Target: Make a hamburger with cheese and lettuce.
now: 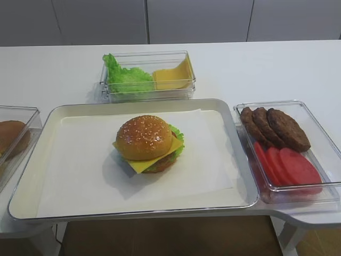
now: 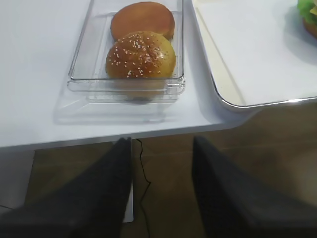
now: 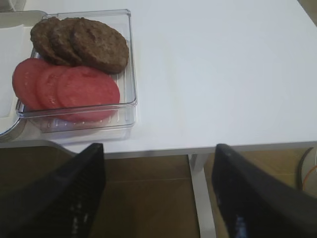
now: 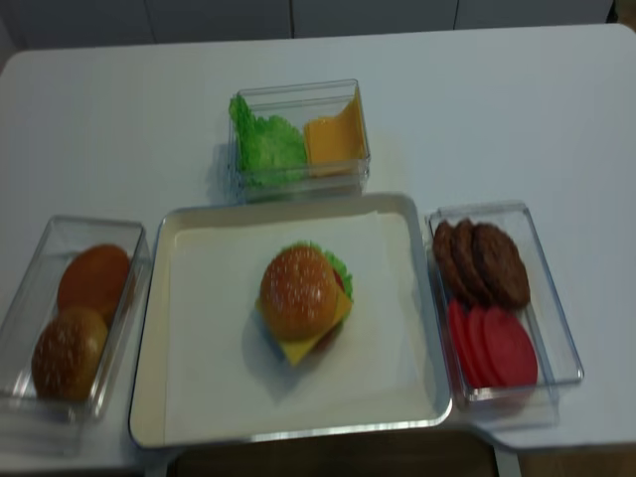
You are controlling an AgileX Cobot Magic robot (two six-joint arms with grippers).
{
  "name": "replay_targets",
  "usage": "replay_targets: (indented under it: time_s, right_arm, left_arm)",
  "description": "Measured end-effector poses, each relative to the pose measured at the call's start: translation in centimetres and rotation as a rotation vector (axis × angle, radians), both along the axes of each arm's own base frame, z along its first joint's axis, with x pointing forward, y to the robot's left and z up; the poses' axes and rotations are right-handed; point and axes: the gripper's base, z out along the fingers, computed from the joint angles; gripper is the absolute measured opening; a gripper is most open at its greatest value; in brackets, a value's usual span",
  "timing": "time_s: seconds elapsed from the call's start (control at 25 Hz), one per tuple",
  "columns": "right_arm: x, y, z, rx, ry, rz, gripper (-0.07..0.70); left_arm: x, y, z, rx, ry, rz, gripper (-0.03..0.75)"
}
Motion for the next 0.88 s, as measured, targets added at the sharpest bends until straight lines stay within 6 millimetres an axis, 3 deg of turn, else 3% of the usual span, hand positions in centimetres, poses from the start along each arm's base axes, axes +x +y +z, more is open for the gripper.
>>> replay_targets:
  time_s: [0.88]
  right_arm:
    - [0.00, 0.00, 0.00, 0.000, 0.000, 0.000, 0.511]
  left_arm:
    - [0.12, 0.25, -0.26, 0.023, 0.010, 0.017, 0.305]
